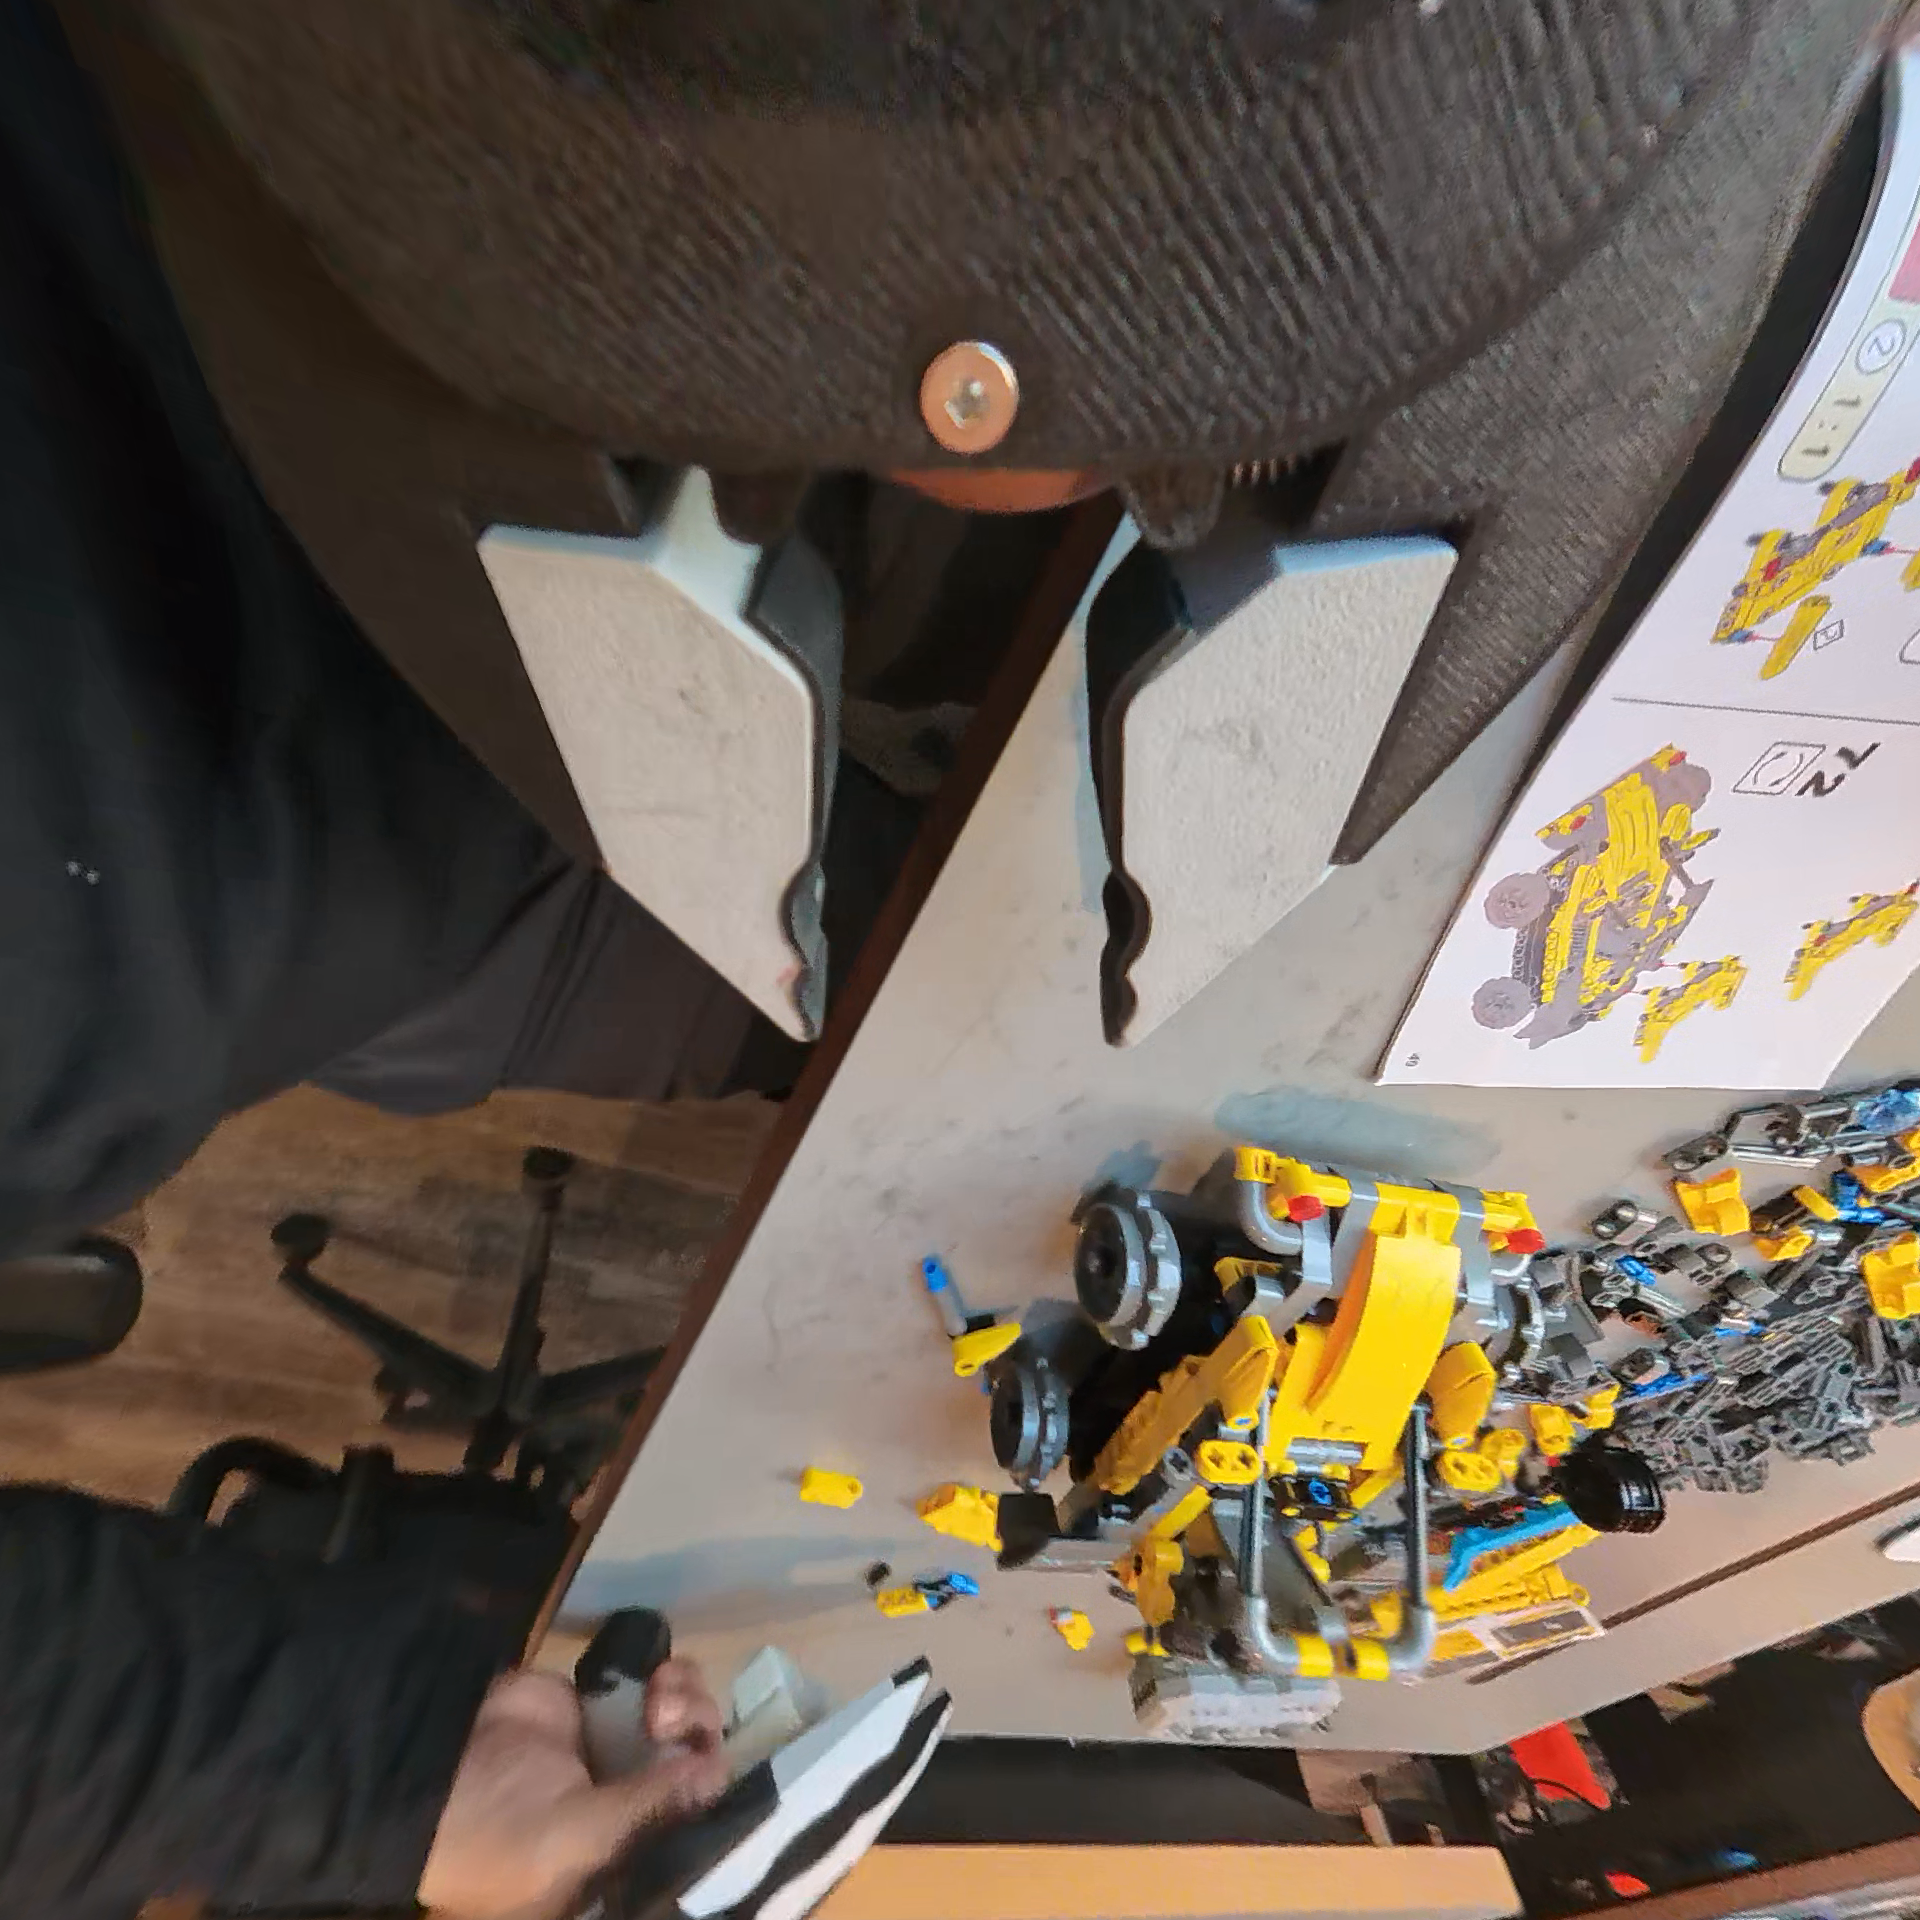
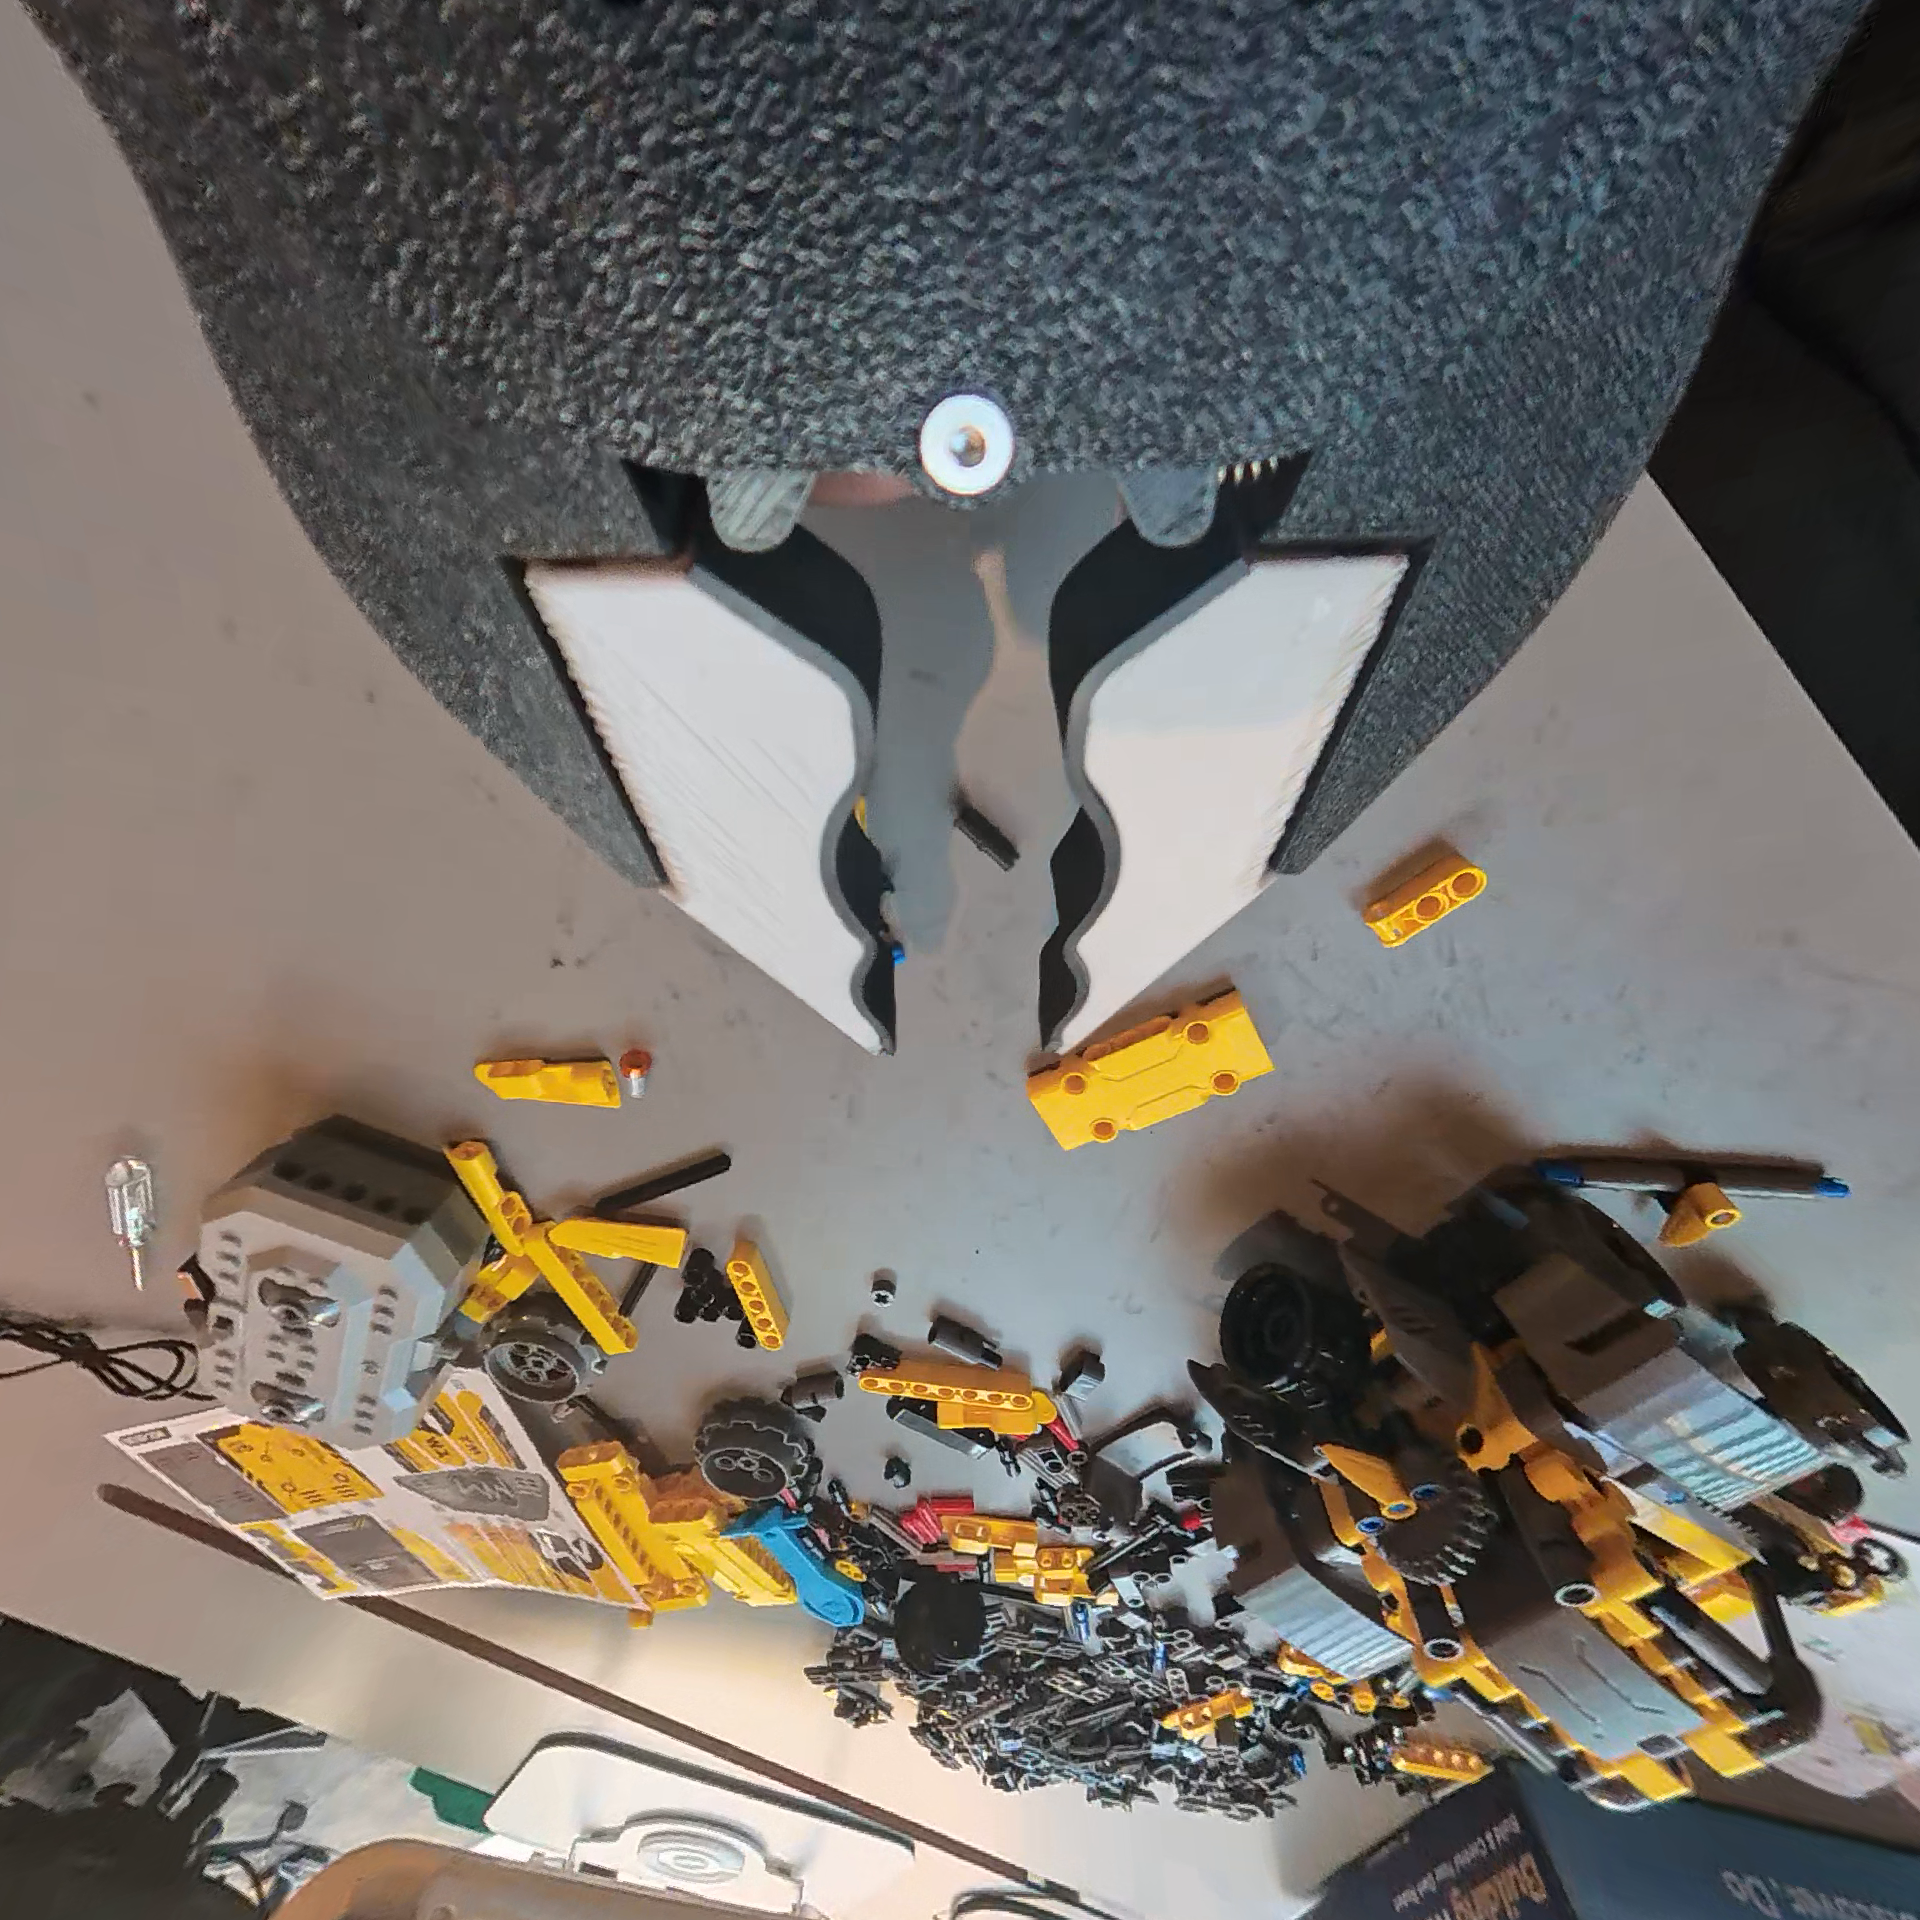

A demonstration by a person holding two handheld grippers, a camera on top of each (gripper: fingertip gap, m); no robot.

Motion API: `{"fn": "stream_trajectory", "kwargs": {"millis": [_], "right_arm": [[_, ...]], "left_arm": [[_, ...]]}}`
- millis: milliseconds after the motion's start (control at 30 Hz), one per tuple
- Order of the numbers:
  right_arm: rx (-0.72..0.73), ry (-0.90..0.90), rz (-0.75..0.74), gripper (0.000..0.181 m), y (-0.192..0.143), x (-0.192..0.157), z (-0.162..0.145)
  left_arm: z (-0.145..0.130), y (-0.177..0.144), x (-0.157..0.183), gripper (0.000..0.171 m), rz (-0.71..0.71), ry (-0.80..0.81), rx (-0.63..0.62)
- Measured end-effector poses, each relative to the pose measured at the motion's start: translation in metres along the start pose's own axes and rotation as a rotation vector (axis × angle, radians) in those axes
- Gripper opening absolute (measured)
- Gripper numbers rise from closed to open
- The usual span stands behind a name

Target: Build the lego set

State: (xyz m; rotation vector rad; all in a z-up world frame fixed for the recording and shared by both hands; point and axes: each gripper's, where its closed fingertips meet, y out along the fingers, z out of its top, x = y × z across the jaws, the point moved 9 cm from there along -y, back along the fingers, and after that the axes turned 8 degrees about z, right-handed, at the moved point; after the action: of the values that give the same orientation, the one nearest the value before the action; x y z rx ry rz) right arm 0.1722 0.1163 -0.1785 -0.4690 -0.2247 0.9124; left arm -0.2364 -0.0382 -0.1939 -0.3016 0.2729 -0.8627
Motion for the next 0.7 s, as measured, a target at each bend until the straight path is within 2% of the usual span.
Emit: {"fn": "stream_trajectory", "kwargs": {"millis": [133,367,467,567,700], "right_arm": [[-0.005,-0.017,0.03,0.028,0.001,-0.004,0.0],[-0.015,-0.018,0.072,0.029,0.001,-0.009,-0.002],[-0.035,-0.025,0.146,0.033,0.001,-0.021,-0.003],[-0.072,-0.003,0.237,0.046,0.004,-0.036,-0.004],[-0.134,-0.071,0.277,0.052,0.014,-0.053,-0.004]], "left_arm": [[-0.006,-0.001,0.005,0.05,-0.016,0.061,-0.014],[-0.009,-0.002,0.003,0.05,-0.042,0.042,-0.008],[-0.008,-0.003,0.0,0.05,-0.042,0.033,0.006],[-0.008,-0.001,-0.002,0.05,-0.047,0.016,0.008],[-0.009,0.003,-0.003,0.05,-0.045,0.002,0.003]]}}
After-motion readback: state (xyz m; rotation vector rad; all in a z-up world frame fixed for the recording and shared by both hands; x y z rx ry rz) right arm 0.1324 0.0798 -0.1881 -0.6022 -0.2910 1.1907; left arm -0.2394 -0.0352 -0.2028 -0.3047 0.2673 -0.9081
